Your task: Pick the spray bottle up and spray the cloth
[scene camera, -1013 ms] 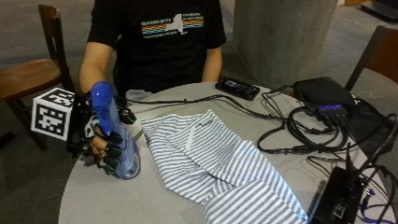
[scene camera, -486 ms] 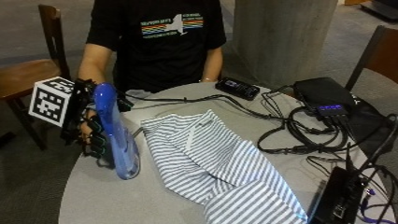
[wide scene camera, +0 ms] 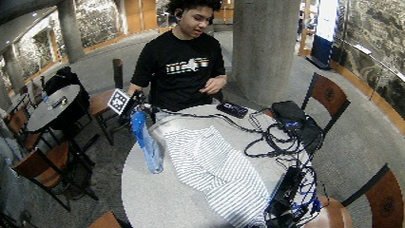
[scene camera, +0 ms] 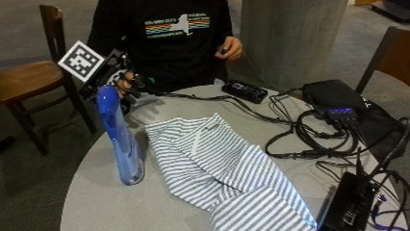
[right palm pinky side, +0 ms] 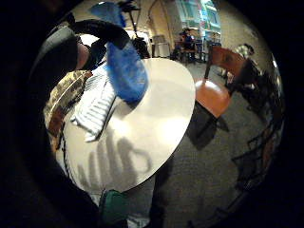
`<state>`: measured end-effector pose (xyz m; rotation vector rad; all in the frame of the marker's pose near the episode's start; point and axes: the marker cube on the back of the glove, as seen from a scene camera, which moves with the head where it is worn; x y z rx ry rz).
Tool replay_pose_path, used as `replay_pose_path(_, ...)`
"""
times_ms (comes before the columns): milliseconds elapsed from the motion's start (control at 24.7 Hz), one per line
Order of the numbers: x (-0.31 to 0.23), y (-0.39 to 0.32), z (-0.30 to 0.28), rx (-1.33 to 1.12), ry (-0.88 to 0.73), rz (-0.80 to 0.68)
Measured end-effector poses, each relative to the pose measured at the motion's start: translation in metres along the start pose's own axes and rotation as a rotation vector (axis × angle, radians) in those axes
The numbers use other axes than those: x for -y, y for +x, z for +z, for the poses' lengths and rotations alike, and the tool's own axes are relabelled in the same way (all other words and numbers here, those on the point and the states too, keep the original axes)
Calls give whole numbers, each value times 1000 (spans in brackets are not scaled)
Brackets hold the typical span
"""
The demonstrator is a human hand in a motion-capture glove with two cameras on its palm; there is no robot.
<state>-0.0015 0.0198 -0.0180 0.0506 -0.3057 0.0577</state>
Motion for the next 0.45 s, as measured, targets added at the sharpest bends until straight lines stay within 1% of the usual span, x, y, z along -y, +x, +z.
replay_pose_path(81, -5, -21, 6, -38, -35, -95)
replay_pose_path(243, -13, -55, 14, -141, -98, -233)
replay_pose_path(324, -14, -66, 16, -176, -125, -283)
replay_pose_path(446, -13, -72, 16, -190, -140, -315)
